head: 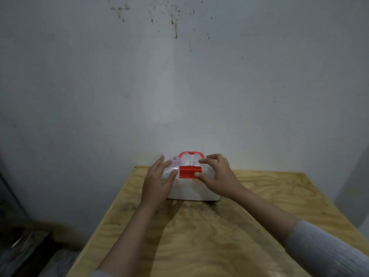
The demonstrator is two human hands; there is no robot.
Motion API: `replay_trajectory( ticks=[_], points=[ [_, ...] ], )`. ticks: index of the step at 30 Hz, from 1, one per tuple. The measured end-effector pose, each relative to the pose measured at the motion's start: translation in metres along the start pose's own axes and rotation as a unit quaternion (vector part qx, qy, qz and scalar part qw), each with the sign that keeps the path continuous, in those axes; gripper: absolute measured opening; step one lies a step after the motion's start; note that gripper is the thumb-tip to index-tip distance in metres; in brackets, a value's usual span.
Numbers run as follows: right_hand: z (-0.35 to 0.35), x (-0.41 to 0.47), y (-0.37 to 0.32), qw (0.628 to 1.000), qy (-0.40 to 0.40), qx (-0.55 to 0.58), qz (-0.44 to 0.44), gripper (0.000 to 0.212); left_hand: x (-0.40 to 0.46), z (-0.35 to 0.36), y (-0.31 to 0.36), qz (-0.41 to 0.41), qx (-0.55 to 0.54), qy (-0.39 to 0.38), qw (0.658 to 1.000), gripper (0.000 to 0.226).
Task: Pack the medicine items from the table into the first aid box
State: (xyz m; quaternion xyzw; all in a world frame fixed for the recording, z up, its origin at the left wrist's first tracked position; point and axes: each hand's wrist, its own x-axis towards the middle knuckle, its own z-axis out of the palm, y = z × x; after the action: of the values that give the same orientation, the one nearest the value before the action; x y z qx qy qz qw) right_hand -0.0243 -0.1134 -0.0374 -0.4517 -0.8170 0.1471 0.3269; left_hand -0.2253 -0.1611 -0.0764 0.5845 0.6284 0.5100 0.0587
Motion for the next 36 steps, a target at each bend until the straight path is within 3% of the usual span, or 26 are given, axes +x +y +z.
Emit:
replay_trajectory(
  ticks=[6,9,14,18,21,29,36],
  points=[
    [0.004,0.003,-0.009,0.991,0.055,0.103,0.067,0.037,0.000,0.001,0.000,-0.014,-0.031,0.018,0.999,0.035],
    [0.011,0.005,-0.013,0.988,0.084,0.099,0.085,0.033,-0.001,0.001,0.000,-0.019,-0.040,0.019,0.999,0.035],
    [0.008,0.001,-0.012,0.990,0.033,0.105,0.091,0.040,-0.003,0.002,0.001,-0.022,-0.045,0.024,0.998,0.035],
    [0.002,-0.005,-0.004,0.997,-0.034,0.056,0.046,0.061,-0.003,0.003,0.001,-0.017,-0.046,0.024,0.999,0.034],
    [0.008,-0.010,-0.001,1.000,-0.004,0.019,0.015,0.070,-0.004,0.004,0.002,-0.018,-0.042,0.029,0.999,0.036],
    [0.028,-0.013,0.013,0.991,0.088,-0.069,-0.068,0.059,-0.003,0.008,-0.001,-0.011,-0.047,0.032,0.998,0.038],
    [0.026,0.017,0.023,0.993,0.062,-0.088,-0.045,0.059,0.033,0.013,-0.001,-0.032,-0.008,-0.011,0.999,0.031]
  ],
)
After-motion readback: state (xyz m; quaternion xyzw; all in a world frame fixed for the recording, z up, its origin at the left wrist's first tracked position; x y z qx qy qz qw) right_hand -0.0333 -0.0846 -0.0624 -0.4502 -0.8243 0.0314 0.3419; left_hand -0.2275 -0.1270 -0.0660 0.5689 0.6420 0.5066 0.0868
